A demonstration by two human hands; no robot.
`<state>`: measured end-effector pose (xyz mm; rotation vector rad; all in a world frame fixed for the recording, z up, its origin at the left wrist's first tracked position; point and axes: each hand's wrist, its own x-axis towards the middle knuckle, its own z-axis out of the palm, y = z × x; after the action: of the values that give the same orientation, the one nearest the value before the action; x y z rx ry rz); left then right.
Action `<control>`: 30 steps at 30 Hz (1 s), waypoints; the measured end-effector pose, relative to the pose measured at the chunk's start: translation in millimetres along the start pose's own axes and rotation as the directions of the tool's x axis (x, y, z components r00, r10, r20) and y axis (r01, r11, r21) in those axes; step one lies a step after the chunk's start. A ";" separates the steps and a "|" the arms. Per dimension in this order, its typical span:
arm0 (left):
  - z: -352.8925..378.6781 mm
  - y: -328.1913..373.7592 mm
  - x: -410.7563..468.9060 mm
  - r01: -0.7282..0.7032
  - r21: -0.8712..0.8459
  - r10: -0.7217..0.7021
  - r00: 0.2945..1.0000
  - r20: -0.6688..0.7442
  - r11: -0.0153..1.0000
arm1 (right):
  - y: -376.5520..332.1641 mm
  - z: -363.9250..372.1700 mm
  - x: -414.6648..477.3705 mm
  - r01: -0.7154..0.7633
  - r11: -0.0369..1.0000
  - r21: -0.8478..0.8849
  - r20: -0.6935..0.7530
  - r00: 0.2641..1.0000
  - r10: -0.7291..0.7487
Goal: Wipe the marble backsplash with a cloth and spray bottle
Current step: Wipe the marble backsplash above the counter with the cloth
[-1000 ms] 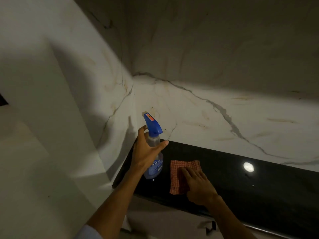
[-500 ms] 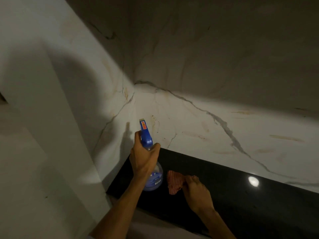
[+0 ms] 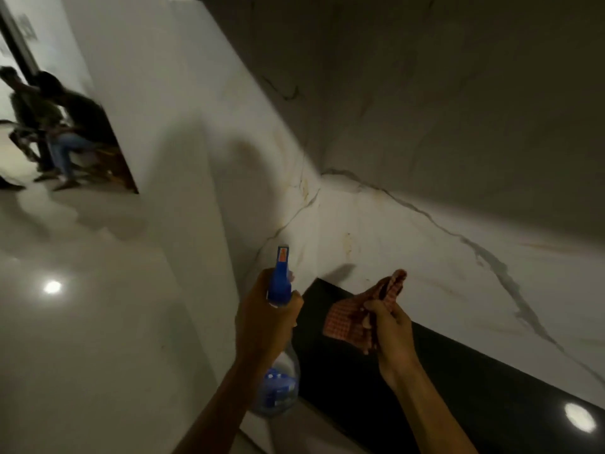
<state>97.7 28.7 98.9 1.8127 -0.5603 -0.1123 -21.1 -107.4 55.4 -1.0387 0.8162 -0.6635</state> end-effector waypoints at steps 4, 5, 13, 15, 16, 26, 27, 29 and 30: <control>-26.4 3.6 -0.6 0.014 -0.032 -0.016 0.998 -0.063 0.999 | -8.8 42.2 -1.6 0.035 0.999 0.019 0.110 0.993 -0.037; -31.8 5.8 -0.9 0.006 -0.028 -0.007 0.998 -0.065 1.000 | -9.9 52.4 -1.8 0.034 0.999 0.018 0.120 0.992 -0.036; -54.8 13.4 5.3 -0.014 0.062 0.014 1.000 -0.003 0.998 | -11.3 116.9 -7.6 -0.009 0.996 0.084 0.100 0.995 0.001; -58.2 13.7 6.0 -0.011 0.067 0.011 1.000 0.000 0.998 | -11.9 129.9 -11.7 -0.001 0.998 0.056 0.105 0.994 -0.005; -59.8 13.1 6.6 -0.018 0.071 0.019 1.000 -0.009 0.997 | -11.6 136.7 -14.4 0.024 0.998 0.058 0.106 0.994 -0.030; -89.7 20.6 22.8 -0.050 0.017 0.050 0.999 0.018 0.999 | -8.0 192.6 4.4 0.603 0.795 -0.065 0.221 0.785 -0.578; -91.8 21.9 23.1 -0.058 0.021 0.058 0.998 0.022 0.998 | -5.4 195.0 8.3 0.612 0.784 -0.101 0.216 0.783 -0.583; -93.7 22.2 24.6 -0.073 0.027 0.072 0.997 0.034 0.997 | 2.7 193.7 15.5 0.587 0.800 -0.124 0.236 0.800 -0.551; -93.6 21.4 25.6 -0.078 0.027 0.077 0.996 0.040 0.997 | 11.1 190.7 22.4 0.582 0.799 -0.150 0.233 0.806 -0.544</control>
<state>146.5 95.5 153.8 1.8178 -0.6617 -0.0872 151.5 -30.7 91.7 -1.5465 0.4109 -0.9857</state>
